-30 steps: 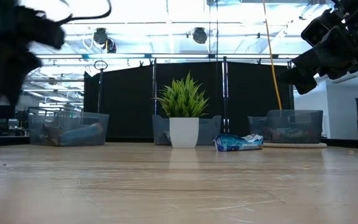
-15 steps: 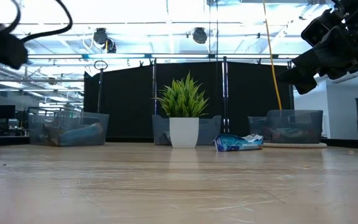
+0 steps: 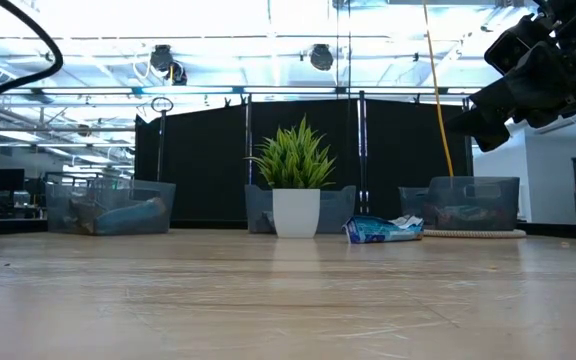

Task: Pick and place Granola Bars by type
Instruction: Put the blue granola bar into the middle black bin

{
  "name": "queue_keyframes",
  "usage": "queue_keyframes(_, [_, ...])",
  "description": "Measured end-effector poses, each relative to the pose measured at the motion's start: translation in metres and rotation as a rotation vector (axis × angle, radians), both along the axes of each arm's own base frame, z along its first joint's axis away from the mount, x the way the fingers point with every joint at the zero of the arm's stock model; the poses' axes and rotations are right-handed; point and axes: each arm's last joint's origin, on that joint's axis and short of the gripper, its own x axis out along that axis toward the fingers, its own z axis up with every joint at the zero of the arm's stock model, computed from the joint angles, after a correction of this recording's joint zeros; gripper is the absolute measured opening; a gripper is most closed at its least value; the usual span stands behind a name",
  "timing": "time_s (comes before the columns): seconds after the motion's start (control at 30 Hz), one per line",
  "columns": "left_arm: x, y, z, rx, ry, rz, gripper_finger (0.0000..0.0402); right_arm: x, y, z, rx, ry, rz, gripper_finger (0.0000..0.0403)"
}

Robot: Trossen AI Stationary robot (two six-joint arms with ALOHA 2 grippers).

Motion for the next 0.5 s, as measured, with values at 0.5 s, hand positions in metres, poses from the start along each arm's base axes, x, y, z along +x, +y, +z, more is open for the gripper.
queue_keyframes(0.5, [-0.0018, 0.0007, -0.0041, 0.015, -0.022, 0.004, 0.0125, 0.0000, 0.0000, 0.0000, 0.000, 0.000, 0.000, 0.0238])
